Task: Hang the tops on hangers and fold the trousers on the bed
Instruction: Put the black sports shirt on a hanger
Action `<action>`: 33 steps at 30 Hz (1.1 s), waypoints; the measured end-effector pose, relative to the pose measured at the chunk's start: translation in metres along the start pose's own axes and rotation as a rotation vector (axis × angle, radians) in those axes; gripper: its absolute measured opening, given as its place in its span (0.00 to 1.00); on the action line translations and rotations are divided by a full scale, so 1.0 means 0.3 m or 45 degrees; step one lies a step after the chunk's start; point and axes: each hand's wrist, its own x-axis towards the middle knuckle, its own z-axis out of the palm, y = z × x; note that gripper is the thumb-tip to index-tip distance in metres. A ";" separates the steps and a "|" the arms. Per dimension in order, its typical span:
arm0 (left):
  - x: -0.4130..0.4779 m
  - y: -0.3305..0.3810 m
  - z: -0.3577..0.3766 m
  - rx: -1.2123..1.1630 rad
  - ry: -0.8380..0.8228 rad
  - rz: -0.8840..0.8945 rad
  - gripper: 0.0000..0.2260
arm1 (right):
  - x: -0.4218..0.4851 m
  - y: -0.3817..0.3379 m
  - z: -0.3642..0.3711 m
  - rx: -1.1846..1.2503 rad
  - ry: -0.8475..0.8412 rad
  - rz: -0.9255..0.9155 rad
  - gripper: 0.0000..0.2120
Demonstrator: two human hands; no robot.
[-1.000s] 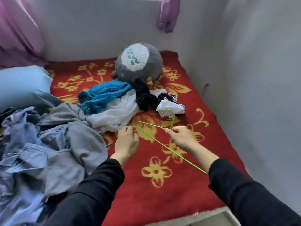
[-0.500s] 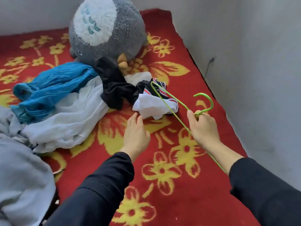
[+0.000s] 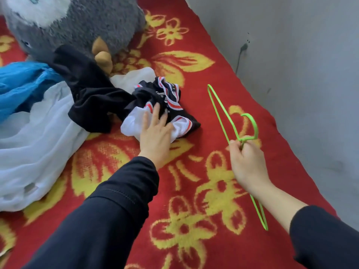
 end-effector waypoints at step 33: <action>-0.846 0.086 0.026 -1.655 -0.586 -0.627 0.14 | -0.590 -0.037 0.087 0.392 -0.404 0.599 0.13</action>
